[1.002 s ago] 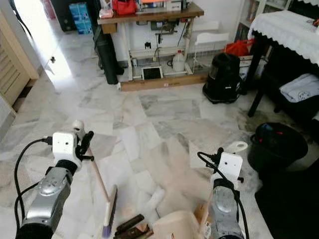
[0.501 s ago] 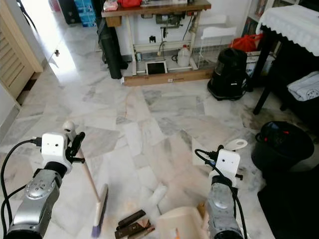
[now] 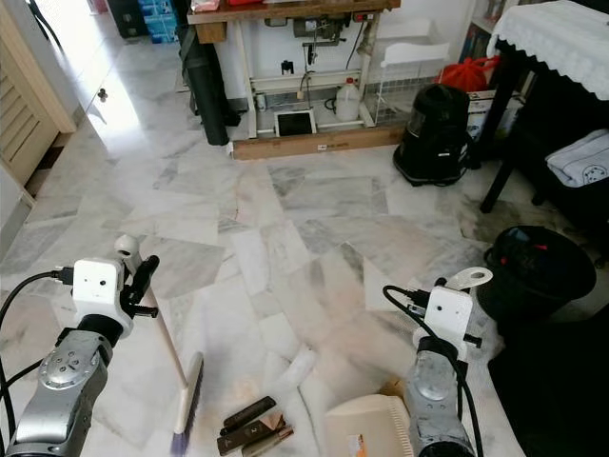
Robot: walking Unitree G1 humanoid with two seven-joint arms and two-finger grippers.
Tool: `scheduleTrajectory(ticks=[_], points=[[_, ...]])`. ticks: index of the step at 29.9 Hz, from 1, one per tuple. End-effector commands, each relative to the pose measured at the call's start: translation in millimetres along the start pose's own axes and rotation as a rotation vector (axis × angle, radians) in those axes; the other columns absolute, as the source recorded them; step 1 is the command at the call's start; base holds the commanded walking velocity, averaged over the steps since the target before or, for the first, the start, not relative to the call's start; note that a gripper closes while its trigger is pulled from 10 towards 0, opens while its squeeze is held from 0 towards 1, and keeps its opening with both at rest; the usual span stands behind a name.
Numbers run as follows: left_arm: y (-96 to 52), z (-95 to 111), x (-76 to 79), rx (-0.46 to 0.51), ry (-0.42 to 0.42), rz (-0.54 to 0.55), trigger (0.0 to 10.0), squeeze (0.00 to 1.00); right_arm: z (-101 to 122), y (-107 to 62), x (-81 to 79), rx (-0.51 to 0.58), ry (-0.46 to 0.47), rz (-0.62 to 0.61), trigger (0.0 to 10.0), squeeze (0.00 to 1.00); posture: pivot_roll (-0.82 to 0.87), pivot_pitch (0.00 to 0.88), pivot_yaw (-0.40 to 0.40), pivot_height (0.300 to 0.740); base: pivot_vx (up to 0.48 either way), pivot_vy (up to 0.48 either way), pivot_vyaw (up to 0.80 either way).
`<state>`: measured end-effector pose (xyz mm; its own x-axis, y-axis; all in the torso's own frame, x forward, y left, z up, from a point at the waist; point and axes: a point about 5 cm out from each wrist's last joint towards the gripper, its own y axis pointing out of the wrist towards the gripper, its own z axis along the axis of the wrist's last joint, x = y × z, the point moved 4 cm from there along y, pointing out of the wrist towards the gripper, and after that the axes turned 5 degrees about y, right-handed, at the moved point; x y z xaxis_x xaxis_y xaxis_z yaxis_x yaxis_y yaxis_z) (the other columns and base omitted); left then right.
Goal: Sweep floor
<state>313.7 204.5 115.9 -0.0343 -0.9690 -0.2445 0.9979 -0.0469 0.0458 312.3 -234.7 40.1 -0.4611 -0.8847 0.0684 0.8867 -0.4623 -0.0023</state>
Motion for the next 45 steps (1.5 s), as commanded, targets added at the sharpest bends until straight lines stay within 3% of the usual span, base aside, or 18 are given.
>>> scheduleTrajectory(ticks=[1,13,23,26,45], points=[[-0.8,9.7,-6.1,0.026,0.036,0.001,10.0,0.00,3.8,0.2,-4.6,0.024,0.005,0.010,10.0,0.00,0.03,0.071,0.062,0.740,0.000,0.000,0.00],[-7.3,16.9,-5.6,0.027,0.048,-0.007,10.0,0.00,19.8,8.6,-14.2,0.092,-0.027,0.015,10.0,0.00,0.05,0.102,0.052,0.740,0.000,0.000,0.00],[-10.1,20.7,-6.1,0.029,0.043,0.001,10.0,0.00,44.4,22.0,-10.7,0.164,0.085,-0.028,10.0,0.00,0.06,0.123,0.049,0.740,0.000,0.000,0.00],[-10.2,20.8,-4.0,0.026,0.039,-0.004,10.0,0.00,49.3,23.2,-26.6,0.173,0.091,0.038,10.0,0.00,0.05,0.129,0.047,0.740,0.000,0.000,0.00],[-21.2,23.6,-1.0,0.006,0.030,-0.035,10.0,0.00,0.4,-6.7,-42.4,0.022,0.050,0.108,10.0,0.00,0.11,0.168,0.056,0.740,0.000,0.000,0.00]])
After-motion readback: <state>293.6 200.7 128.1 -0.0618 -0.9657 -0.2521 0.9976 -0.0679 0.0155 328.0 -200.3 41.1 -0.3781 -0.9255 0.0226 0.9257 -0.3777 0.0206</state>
